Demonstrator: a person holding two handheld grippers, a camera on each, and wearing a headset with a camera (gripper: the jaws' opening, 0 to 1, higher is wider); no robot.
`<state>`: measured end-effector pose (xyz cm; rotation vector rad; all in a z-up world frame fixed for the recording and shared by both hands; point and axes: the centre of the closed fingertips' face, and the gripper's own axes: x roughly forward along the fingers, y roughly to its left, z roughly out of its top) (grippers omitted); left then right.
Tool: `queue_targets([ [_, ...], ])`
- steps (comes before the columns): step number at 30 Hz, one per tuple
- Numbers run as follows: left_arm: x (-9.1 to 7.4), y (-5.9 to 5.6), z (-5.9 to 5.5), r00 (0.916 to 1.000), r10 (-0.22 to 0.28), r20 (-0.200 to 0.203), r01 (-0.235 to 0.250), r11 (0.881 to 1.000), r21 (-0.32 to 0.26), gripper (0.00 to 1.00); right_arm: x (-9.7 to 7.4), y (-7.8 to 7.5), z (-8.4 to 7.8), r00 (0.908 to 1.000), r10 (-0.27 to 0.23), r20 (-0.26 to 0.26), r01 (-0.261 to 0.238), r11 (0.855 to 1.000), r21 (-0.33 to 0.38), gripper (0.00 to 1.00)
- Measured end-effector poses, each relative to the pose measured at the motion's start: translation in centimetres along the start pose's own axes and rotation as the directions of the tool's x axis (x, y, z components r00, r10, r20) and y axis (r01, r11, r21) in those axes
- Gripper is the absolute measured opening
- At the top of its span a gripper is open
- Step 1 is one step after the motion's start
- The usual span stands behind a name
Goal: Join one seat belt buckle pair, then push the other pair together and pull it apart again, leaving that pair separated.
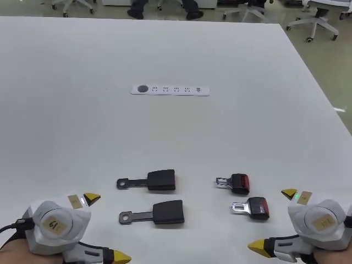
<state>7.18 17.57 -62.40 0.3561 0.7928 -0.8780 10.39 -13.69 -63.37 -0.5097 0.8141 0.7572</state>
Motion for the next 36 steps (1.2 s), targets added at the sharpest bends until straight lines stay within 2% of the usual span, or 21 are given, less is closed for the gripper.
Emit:
queue_targets([
  [26,0.57,0.14,-0.07,0.9998,-0.011,-0.015,0.011,1.000,0.001,0.93,0.32,-0.19,0.04,1.0000,0.007,-0.007,-0.007,1.000,-0.018,0.90],
  [36,0.59,0.24,0.53,0.9999,-0.009,-0.011,0.009,1.000,0.011,0.93,0.22,-0.52,0.15,1.0000,0.005,-0.004,-0.005,1.000,-0.020,0.90],
])
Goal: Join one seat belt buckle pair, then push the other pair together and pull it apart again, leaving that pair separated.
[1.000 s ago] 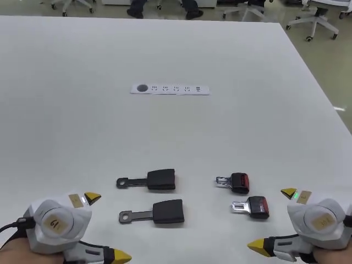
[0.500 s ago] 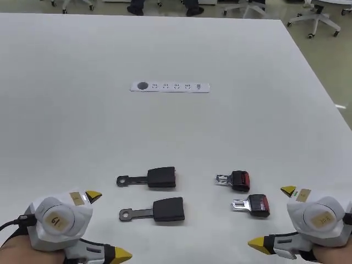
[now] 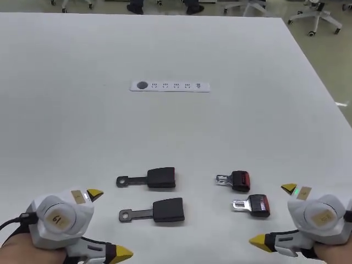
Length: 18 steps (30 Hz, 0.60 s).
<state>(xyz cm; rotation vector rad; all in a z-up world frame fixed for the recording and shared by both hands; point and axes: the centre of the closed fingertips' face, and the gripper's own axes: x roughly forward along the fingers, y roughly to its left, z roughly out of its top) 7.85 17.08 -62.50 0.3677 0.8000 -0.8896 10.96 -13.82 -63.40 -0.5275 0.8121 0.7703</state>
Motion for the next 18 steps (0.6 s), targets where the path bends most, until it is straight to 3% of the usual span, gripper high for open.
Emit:
queue_targets([
  [13,0.6,0.0,0.7,1.0000,0.001,0.009,-0.001,1.000,-0.002,0.91,0.3,-0.3,-0.6,0.9998,0.017,-0.008,-0.017,1.000,-0.012,0.88],
  [18,1.4,-0.3,1.4,0.9995,-0.014,0.030,0.013,1.000,0.007,0.86,0.5,-0.2,-0.9,0.9985,0.052,-0.019,-0.052,0.999,-0.010,0.78],
])
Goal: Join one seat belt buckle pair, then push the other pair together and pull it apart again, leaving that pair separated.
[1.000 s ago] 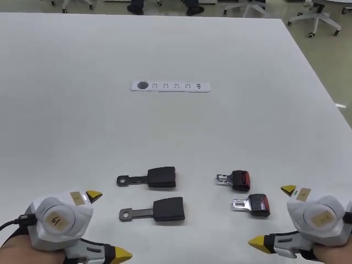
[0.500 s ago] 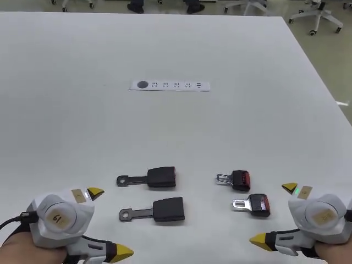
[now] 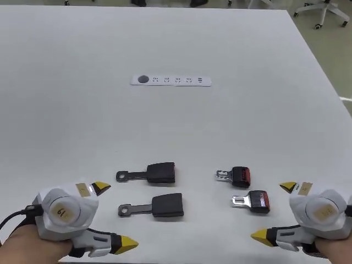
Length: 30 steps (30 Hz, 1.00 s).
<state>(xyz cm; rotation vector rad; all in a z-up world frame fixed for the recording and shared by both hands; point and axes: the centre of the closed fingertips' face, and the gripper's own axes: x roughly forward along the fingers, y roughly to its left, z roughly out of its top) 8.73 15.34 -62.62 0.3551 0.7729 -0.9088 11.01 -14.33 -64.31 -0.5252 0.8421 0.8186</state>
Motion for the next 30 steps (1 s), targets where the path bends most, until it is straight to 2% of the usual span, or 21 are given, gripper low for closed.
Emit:
queue_targets([
  [6,1.7,0.2,1.1,0.9999,-0.011,0.003,0.011,1.000,0.026,0.77,0.3,-0.2,0.1,0.9999,0.015,0.004,-0.015,0.998,-0.058,0.70],
  [7,2.0,0.1,1.5,0.9999,-0.016,-0.001,0.016,0.999,0.029,0.76,0.4,-0.3,0.1,0.9998,0.017,0.004,-0.017,0.998,-0.064,0.69],
  [12,3.4,-0.3,2.1,0.9985,-0.045,-0.031,0.047,0.995,0.089,0.68,1.3,-0.9,0.1,0.9993,0.039,-0.002,-0.039,0.994,-0.103,0.63],
  [16,4.3,-0.4,2.5,0.9965,-0.076,-0.034,0.079,0.992,0.095,0.60,1.8,-0.9,0.2,0.9977,0.066,-0.015,-0.067,0.987,-0.144,0.56],
  [22,6.1,-0.6,3.6,0.9920,-0.110,-0.063,0.119,0.979,0.166,0.55,2.5,-0.9,0.4,0.9931,0.107,-0.048,-0.115,0.964,-0.239,0.46],
  [27,7.8,-1.2,3.7,0.9834,-0.135,-0.120,0.162,0.956,0.245,0.48,3.4,-1.3,0.3,0.9857,0.151,-0.076,-0.167,0.940,-0.299,0.33],
  [30,8.4,-1.7,3.7,0.9763,-0.147,-0.159,0.187,0.943,0.275,0.45,3.9,-1.8,-0.1,0.9800,0.167,-0.108,-0.194,0.921,-0.337,0.31],
])
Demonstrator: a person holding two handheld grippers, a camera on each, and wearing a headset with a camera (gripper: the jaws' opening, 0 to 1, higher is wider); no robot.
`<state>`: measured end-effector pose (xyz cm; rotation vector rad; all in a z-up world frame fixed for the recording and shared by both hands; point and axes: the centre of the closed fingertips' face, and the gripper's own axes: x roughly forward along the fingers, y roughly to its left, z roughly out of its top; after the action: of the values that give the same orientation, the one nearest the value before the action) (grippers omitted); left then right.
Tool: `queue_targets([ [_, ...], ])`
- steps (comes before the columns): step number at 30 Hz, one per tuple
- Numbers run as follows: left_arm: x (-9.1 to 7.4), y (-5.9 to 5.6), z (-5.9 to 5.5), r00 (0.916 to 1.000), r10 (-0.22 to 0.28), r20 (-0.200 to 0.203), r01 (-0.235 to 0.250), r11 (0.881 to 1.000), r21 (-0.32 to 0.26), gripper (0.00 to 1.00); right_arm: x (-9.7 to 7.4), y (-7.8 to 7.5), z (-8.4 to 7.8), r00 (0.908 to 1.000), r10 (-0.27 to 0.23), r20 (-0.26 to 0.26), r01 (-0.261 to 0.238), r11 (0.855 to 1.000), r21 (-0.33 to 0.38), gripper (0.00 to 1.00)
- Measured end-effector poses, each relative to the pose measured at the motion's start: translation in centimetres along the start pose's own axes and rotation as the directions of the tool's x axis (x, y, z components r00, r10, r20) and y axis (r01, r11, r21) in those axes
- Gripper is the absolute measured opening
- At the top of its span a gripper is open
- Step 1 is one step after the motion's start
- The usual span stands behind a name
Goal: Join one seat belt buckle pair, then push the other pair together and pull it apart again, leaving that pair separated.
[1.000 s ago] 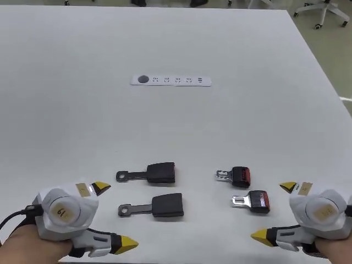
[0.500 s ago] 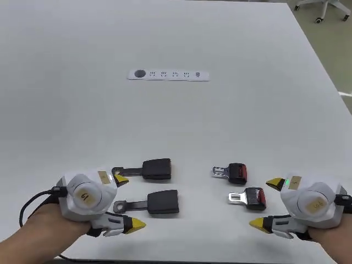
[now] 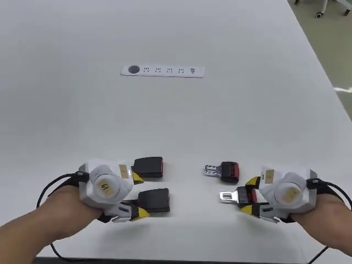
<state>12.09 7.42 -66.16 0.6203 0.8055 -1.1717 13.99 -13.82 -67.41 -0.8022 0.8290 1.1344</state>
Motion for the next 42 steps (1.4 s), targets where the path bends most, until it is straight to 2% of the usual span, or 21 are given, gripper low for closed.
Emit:
queue_targets([
  [6,1.3,0.0,0.1,0.9991,-0.020,-0.038,0.021,0.999,0.031,0.39,0.8,-0.1,-0.6,0.9980,0.062,-0.011,-0.063,0.996,-0.061,0.31],
  [14,2.6,-0.1,-0.3,0.9953,-0.054,-0.080,0.059,0.996,0.061,0.34,1.0,-0.4,-0.8,0.9933,0.115,0.006,-0.115,0.990,-0.079,0.31],
  [19,3.0,-0.2,-0.9,0.9911,-0.056,-0.121,0.075,0.986,0.152,0.34,1.2,-0.2,-0.8,0.9906,0.136,0.017,-0.134,0.988,-0.083,0.31],
  [21,3.0,-0.2,-0.9,0.9918,-0.063,-0.111,0.078,0.988,0.136,0.34,1.2,-0.1,-0.8,0.9892,0.145,0.017,-0.144,0.986,-0.084,0.30],
  [28,3.1,-0.2,-1.0,0.9920,-0.086,-0.093,0.100,0.981,0.167,0.33,1.6,-0.1,-0.9,0.9854,0.170,-0.012,-0.170,0.979,-0.112,0.30],
  [35,3.1,-0.2,-1.0,0.9897,-0.102,-0.101,0.119,0.977,0.179,0.33,1.9,0.4,0.3,0.9858,0.167,-0.020,-0.168,0.980,-0.107,0.29],
  [40,3.1,-0.3,-1.0,0.9893,-0.104,-0.103,0.121,0.976,0.180,0.33,2.9,2.4,2.7,0.9836,0.180,-0.001,-0.179,0.977,-0.118,0.29],
  [42,3.0,-0.3,-1.0,0.9884,-0.109,-0.106,0.127,0.975,0.183,0.33,3.2,2.6,3.2,0.9833,0.182,0.001,-0.181,0.976,-0.124,0.29],
])
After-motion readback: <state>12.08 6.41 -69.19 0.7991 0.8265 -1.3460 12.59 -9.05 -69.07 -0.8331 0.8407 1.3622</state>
